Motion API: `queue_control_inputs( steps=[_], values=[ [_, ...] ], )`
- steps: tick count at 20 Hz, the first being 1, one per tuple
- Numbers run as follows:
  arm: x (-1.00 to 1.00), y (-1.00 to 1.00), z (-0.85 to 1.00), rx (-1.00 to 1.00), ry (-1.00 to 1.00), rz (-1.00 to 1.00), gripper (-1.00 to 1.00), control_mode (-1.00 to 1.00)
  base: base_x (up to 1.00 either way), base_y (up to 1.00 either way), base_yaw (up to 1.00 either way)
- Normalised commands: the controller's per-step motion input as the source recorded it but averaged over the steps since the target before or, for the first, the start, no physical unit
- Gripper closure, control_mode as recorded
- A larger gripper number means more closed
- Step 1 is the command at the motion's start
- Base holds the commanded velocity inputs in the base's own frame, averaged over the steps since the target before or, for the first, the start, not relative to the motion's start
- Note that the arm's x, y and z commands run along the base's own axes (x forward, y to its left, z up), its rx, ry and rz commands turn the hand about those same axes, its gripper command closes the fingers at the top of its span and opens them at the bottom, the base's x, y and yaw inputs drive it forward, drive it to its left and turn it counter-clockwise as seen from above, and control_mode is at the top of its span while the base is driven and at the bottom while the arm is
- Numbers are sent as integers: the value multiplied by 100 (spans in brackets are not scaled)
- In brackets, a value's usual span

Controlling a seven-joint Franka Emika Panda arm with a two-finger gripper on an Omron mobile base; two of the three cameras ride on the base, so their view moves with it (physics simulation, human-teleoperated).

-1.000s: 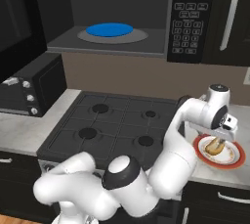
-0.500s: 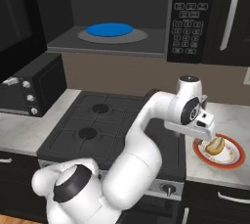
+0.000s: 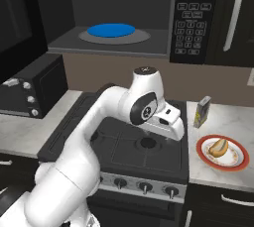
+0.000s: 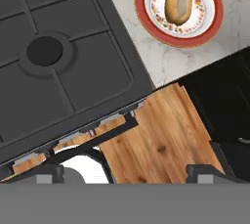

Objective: Pick the hotdog bun from the microwave and place it on plate located on the counter.

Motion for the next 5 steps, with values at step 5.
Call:
queue_control_inputs(
  steps=[5],
  values=[
    [-55,93,88,0,0,0,-100,-100,0,0,0]
  ],
)
